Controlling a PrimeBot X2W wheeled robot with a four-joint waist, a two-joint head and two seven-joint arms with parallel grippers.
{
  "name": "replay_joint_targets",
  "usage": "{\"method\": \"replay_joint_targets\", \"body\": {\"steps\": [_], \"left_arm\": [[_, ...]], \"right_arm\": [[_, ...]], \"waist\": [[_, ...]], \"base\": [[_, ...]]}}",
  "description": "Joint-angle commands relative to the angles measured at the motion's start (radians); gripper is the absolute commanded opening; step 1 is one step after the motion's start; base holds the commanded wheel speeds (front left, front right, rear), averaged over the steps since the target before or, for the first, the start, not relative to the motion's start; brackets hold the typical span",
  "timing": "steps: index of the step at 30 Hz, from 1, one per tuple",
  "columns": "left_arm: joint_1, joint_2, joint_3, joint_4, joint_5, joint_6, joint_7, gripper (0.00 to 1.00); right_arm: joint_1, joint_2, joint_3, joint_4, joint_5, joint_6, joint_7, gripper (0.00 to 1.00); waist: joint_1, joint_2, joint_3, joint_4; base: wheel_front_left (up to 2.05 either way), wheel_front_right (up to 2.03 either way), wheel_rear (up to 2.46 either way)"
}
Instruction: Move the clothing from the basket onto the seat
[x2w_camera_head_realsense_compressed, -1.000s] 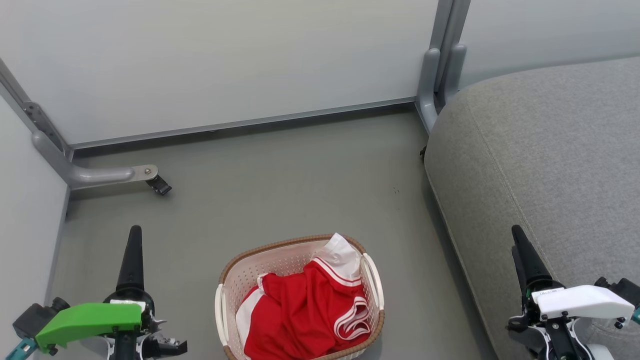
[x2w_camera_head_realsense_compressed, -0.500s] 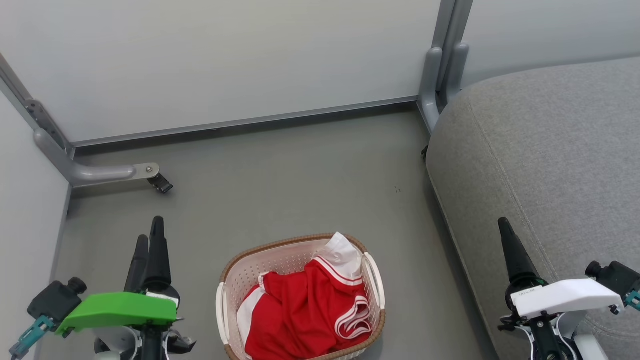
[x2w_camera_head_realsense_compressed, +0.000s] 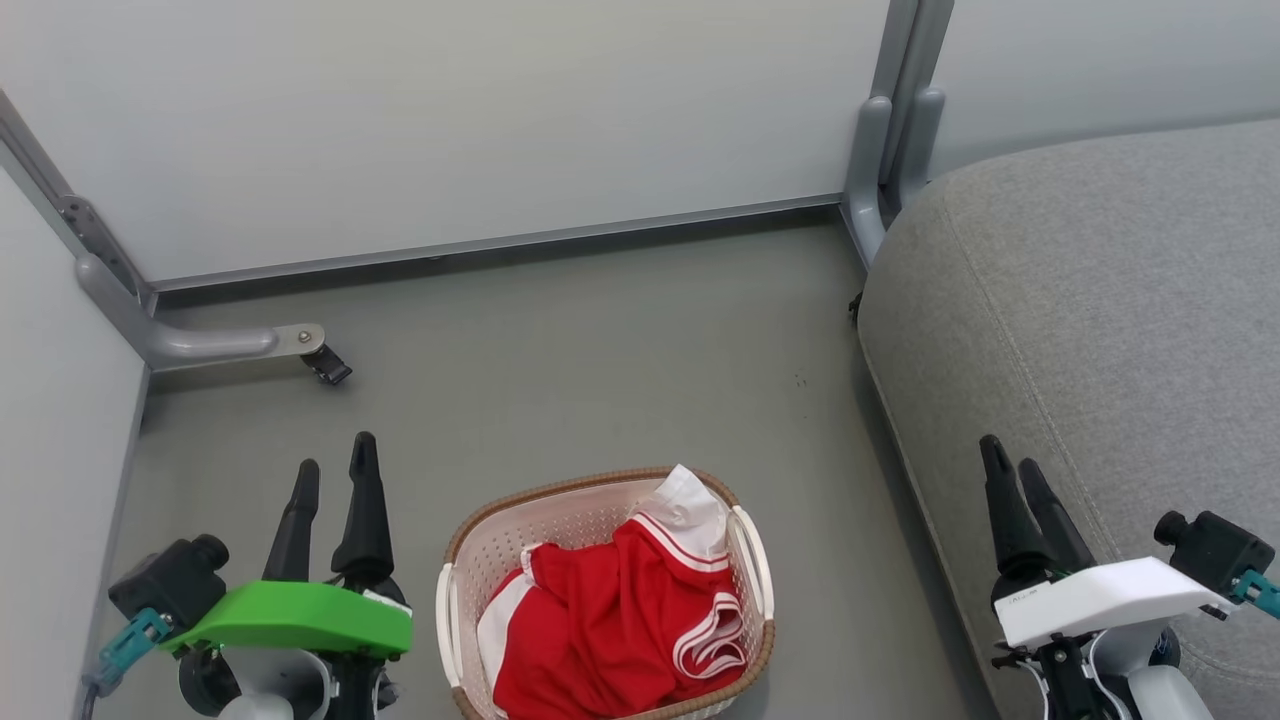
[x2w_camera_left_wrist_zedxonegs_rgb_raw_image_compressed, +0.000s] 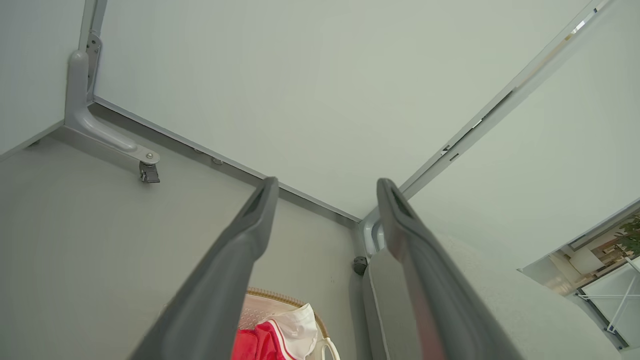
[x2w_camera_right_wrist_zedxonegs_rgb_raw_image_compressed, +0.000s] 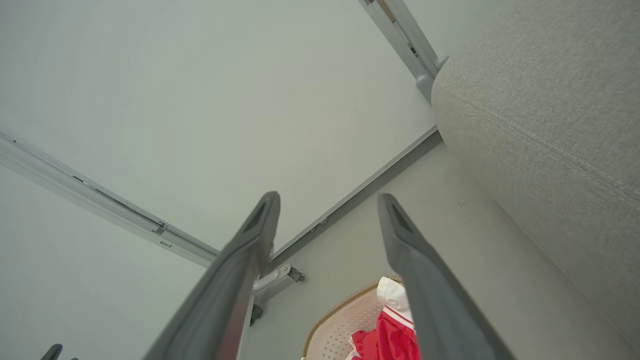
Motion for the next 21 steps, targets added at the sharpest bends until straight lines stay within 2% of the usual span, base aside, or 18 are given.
{"method": "replay_joint_targets", "body": {"steps": [1,21], "left_arm": [[0.003,0.008,-0.007,-0.009,0.044,0.003,-0.012,1.00],[0.006,0.011,-0.064,0.008,0.289,0.027,-0.070,1.00]], "right_arm": [[-0.002,-0.007,0.005,-0.017,-0.041,0.000,-0.013,1.00],[0.008,-0.010,0.025,0.002,-0.290,0.000,-0.070,1.00]], "waist": [[0.0000,-0.0001,0.000,0.001],[0.0000,-0.0001,0.005,0.009]], "base": [[0.00,0.00,0.00],[0.00,0.00,0.00]]}}
